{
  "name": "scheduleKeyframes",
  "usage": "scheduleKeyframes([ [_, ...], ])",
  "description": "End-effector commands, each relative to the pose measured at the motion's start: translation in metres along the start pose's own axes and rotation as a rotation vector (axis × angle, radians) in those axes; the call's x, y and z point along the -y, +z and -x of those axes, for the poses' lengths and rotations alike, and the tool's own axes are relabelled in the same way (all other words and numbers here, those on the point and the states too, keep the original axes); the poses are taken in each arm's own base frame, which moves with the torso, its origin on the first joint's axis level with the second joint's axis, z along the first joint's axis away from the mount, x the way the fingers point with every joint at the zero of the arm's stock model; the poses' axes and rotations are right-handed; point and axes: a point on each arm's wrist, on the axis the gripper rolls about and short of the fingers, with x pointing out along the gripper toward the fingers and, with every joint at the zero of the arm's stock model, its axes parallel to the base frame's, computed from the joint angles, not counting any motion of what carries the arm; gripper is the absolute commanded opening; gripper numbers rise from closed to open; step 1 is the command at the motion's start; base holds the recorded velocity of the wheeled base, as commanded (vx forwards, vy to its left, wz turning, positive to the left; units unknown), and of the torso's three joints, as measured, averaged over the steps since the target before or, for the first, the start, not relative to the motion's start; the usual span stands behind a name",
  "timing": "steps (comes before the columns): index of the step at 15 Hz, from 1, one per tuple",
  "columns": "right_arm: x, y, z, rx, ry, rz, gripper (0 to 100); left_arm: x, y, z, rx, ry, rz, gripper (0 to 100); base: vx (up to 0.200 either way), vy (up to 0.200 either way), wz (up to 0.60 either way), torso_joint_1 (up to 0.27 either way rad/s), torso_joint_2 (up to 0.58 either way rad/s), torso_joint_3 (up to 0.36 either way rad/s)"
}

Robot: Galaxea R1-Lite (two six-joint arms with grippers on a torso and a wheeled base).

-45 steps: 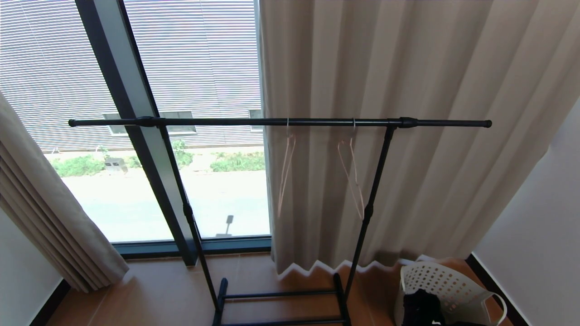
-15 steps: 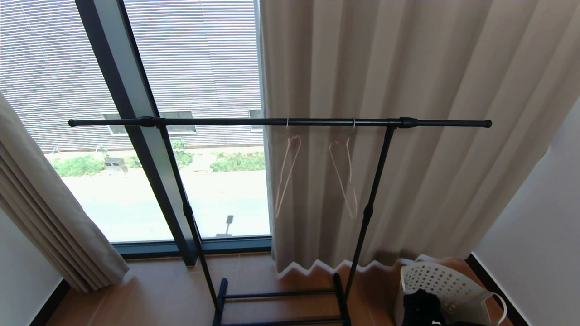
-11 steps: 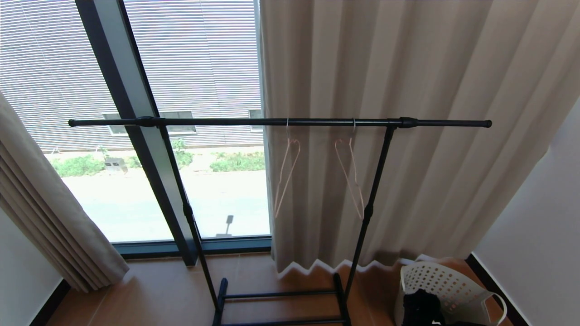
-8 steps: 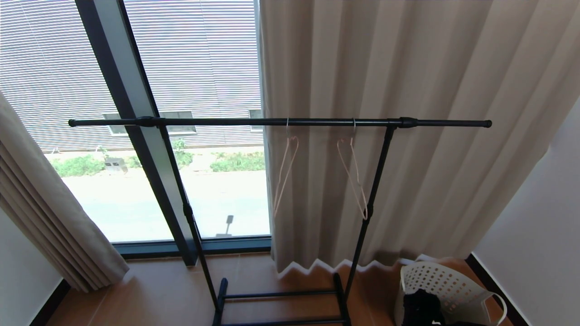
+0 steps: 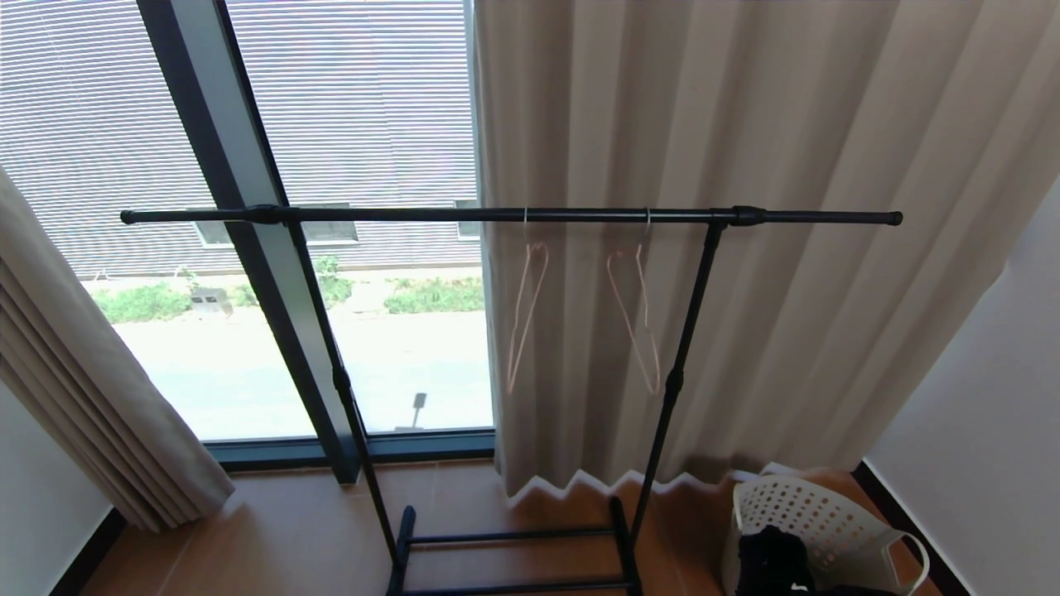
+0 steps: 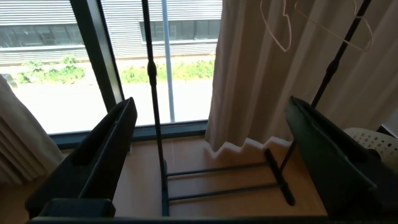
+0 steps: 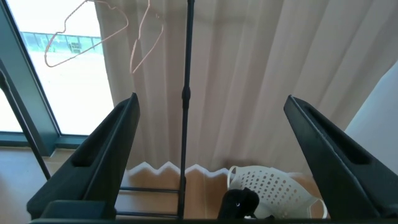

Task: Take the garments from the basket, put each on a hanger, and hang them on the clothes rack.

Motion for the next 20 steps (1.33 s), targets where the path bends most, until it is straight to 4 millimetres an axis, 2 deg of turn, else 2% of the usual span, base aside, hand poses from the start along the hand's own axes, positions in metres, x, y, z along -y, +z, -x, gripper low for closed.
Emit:
scheduleKeyframes([
  [1,0.0000,0.0002,-0.0001,0.000,0.000,0.000,100,0.0000,0.0000,0.0000,0.000,0.000,0.000,100,0.000,0.000,0.00,-0.144,0.33,0.183],
  [20,0.0000,0.0003,-0.0001,0.002,0.000,-0.001,100,0.0000,0.0000,0.0000,0.000,-0.001,-0.001,100,0.000,0.000,0.00,-0.157,0.35,0.194],
])
